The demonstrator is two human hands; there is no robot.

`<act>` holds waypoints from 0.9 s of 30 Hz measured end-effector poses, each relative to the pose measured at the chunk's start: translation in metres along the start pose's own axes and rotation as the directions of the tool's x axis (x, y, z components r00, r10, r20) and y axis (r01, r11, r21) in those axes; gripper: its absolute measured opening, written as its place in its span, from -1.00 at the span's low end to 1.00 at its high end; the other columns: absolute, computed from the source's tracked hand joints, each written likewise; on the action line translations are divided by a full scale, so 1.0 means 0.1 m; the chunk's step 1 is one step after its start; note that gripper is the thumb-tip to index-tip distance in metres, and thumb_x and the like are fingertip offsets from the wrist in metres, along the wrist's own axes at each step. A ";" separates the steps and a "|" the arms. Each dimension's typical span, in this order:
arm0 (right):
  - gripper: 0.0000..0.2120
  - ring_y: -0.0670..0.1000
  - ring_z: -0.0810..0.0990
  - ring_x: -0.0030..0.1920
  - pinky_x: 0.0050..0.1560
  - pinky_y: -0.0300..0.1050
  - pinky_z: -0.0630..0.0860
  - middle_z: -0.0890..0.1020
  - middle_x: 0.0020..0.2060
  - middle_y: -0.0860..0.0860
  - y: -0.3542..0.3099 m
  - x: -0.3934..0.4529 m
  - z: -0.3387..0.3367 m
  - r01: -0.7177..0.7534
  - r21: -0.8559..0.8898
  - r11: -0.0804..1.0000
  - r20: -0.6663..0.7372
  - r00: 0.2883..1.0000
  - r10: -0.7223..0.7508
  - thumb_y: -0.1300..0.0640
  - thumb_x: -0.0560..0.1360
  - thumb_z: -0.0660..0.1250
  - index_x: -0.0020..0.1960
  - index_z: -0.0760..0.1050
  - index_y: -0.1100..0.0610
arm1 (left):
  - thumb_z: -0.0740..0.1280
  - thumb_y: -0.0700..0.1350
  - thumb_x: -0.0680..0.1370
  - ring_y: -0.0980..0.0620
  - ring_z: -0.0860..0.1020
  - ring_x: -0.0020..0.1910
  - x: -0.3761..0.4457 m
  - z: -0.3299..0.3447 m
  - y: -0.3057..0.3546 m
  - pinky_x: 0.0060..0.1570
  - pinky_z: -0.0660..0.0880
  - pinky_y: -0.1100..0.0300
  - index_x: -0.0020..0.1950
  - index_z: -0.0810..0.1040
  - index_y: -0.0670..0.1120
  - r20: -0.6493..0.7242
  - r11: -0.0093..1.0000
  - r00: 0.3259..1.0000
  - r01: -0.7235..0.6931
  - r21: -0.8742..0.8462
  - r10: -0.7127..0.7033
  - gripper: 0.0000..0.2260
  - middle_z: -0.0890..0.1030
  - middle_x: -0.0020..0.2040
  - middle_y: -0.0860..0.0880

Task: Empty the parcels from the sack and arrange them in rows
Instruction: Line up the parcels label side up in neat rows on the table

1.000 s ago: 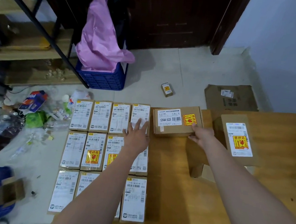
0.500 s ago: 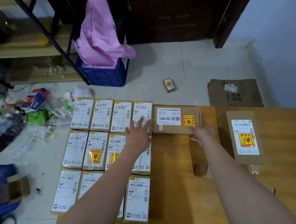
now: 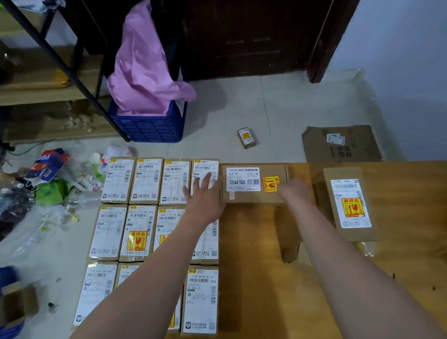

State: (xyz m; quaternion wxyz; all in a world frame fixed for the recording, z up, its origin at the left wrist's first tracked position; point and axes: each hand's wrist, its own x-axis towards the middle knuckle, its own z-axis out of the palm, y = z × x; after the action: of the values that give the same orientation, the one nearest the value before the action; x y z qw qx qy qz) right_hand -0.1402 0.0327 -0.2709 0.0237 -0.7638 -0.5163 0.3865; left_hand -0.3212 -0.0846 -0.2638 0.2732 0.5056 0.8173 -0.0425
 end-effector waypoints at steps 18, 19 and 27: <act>-0.69 0.19 0.57 0.16 0.03 -0.12 0.50 0.62 0.14 0.20 0.78 -0.62 -1.13 0.151 -0.040 0.988 0.001 0.988 -0.151 0.33 0.50 0.16 0.16 0.58 0.29 | 0.56 -0.04 0.33 -0.14 0.24 0.48 -0.83 0.64 1.43 0.40 0.30 -0.08 0.57 0.11 0.13 0.335 0.877 0.811 -0.457 -0.148 0.479 -0.07 0.25 0.52 -0.04; -0.69 0.18 0.56 0.16 0.00 -0.16 0.46 0.62 0.15 0.18 0.83 -0.65 -1.13 0.140 -0.043 0.989 -0.003 0.990 -0.140 0.31 0.52 0.16 0.18 0.57 0.27 | 0.56 -0.05 0.31 -0.16 0.28 0.45 -0.85 0.74 1.45 0.37 0.32 -0.09 0.56 0.17 0.10 0.293 0.870 0.819 -0.468 -0.156 0.493 -0.10 0.32 0.48 -0.06; -0.85 0.10 0.40 -0.24 -0.41 -0.19 0.27 0.47 -0.15 0.12 1.04 -0.88 -1.13 0.122 -0.096 0.988 0.162 0.981 -0.105 0.31 0.52 0.11 -0.09 0.43 0.17 | 0.47 -0.17 0.45 -0.11 0.49 0.24 -0.99 0.78 1.38 0.13 0.43 0.14 0.37 0.47 -0.11 0.116 0.859 0.874 -0.425 -0.286 0.471 -0.51 0.54 0.28 -0.10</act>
State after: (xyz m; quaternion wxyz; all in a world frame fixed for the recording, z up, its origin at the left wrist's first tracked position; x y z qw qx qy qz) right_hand -0.0053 -0.0462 -0.1874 -0.0351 -0.7006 -0.5790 0.4156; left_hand -0.1388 -0.1242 -0.2531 0.4108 0.6375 0.6468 0.0804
